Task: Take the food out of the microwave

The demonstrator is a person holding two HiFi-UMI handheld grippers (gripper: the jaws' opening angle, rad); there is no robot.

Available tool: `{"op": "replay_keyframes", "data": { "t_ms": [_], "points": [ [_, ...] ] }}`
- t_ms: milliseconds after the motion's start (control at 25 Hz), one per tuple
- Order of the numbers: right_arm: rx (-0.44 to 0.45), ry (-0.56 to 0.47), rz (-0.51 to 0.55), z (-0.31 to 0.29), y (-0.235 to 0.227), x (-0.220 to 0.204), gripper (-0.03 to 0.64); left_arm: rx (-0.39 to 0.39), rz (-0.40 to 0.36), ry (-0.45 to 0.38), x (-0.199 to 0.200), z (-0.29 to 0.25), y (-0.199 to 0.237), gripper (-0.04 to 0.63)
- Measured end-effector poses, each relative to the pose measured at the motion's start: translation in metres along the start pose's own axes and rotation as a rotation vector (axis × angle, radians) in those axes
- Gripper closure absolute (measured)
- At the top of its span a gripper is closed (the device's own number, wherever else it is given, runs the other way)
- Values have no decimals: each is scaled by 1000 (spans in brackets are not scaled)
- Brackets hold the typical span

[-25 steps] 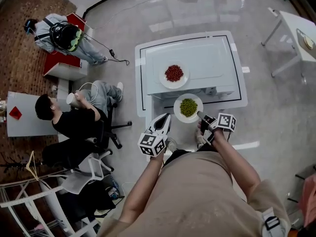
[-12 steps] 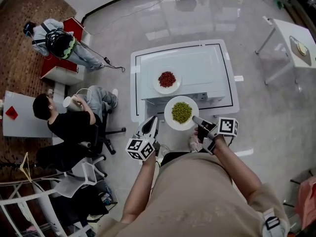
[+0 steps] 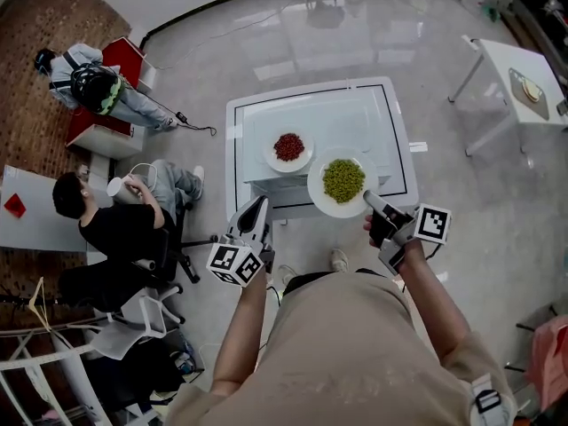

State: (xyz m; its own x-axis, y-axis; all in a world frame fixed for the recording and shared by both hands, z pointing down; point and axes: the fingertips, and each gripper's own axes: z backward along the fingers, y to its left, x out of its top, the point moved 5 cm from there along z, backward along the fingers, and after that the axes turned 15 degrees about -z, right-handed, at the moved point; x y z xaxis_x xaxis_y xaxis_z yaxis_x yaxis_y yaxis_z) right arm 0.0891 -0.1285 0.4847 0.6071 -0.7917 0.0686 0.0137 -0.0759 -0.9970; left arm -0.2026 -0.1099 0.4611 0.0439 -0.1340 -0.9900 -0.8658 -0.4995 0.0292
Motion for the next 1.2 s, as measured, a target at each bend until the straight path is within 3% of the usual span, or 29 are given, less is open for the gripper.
{"op": "replay_keyframes", "data": {
  "t_ms": [280,640,1200],
  "points": [
    [-19,-119,50,53,-7,34,598,-34,-53,-18,7,-13,-8,588],
    [-79,-201,55,109,-63,44,600,-96,-49,27,-32,-31,-29,586],
    [-119,-155,10,135,-160,18,599,-163,-67,112,-107,-41,-64,586]
  ]
}}
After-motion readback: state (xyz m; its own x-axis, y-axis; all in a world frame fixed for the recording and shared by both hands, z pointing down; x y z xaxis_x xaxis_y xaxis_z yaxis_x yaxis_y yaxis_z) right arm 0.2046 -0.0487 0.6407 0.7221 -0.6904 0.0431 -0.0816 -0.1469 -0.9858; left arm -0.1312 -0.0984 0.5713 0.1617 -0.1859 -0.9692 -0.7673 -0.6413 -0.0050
